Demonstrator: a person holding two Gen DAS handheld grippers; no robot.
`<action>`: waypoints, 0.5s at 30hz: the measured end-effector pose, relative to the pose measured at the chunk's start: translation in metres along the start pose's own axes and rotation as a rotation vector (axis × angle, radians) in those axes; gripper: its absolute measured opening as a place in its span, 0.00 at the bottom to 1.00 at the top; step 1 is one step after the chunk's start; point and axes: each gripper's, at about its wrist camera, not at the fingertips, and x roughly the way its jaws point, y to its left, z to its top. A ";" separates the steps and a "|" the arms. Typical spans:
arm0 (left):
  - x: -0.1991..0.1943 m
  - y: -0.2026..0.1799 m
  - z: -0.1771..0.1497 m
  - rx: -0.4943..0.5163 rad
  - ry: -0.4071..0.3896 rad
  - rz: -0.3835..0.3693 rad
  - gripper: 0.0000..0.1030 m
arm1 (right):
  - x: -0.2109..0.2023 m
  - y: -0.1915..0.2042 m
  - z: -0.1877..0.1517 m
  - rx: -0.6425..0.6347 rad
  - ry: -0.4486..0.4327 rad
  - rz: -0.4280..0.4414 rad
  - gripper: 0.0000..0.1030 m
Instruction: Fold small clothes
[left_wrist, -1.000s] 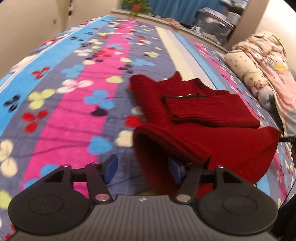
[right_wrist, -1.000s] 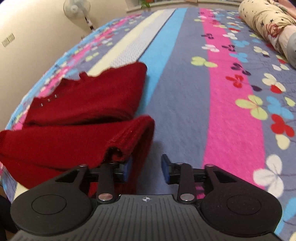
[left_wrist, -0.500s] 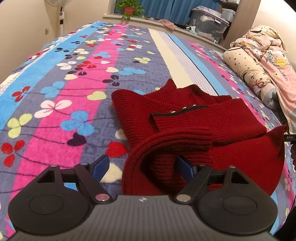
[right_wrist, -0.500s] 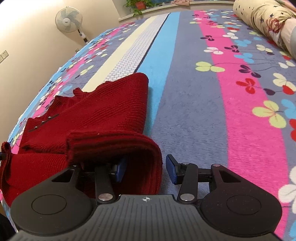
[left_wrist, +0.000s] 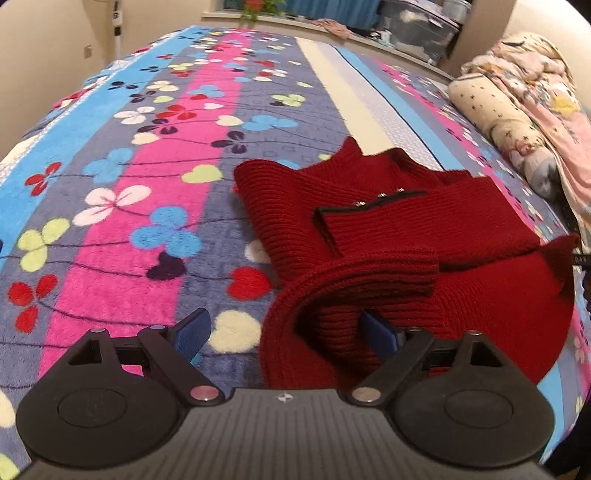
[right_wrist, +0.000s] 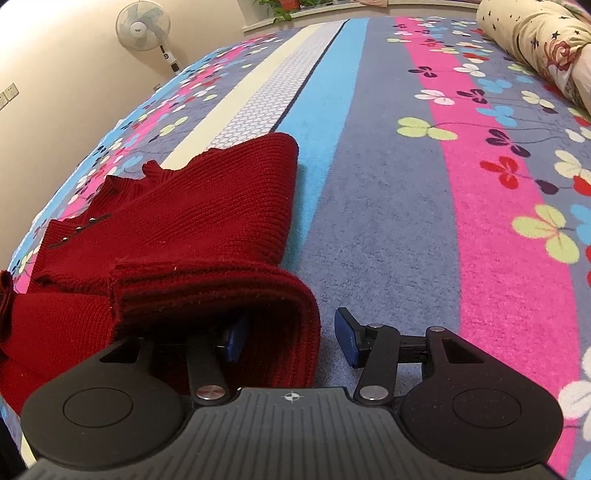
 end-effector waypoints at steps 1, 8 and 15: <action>-0.002 0.000 0.000 -0.002 -0.002 -0.007 0.89 | 0.000 0.000 0.000 -0.001 0.000 -0.001 0.51; -0.002 -0.006 -0.017 0.089 0.081 0.066 0.89 | 0.000 0.001 0.000 -0.017 0.007 -0.007 0.51; 0.010 -0.029 -0.009 0.224 -0.012 0.098 0.88 | 0.006 0.008 0.002 -0.063 0.009 -0.012 0.50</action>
